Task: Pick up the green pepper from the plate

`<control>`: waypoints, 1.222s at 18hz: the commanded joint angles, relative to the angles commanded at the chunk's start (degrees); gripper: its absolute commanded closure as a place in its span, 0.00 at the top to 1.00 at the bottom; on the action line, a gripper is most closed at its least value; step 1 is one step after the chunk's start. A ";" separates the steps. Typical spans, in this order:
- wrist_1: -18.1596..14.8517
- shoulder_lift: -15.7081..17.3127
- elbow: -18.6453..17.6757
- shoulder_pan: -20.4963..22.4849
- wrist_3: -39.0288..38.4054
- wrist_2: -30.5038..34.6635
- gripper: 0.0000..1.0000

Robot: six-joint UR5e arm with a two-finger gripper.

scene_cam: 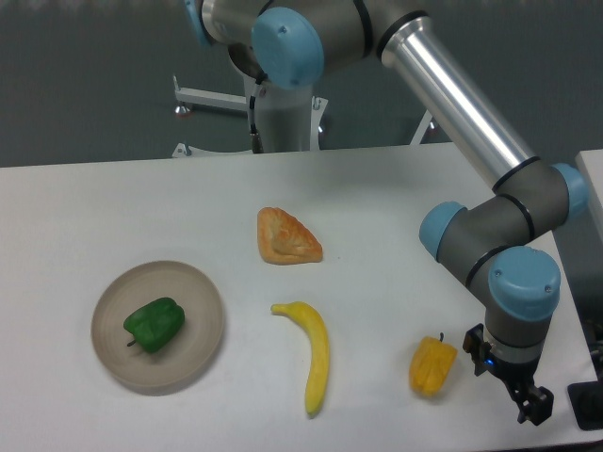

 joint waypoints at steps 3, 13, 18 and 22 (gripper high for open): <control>-0.17 1.14 -1.05 -0.79 -3.07 0.00 1.00; -3.25 15.63 -21.16 -7.90 -26.60 -1.58 1.00; -2.99 21.26 -27.15 -14.40 -40.94 -5.01 1.00; -2.64 23.73 -31.01 -19.50 -42.55 -5.01 1.00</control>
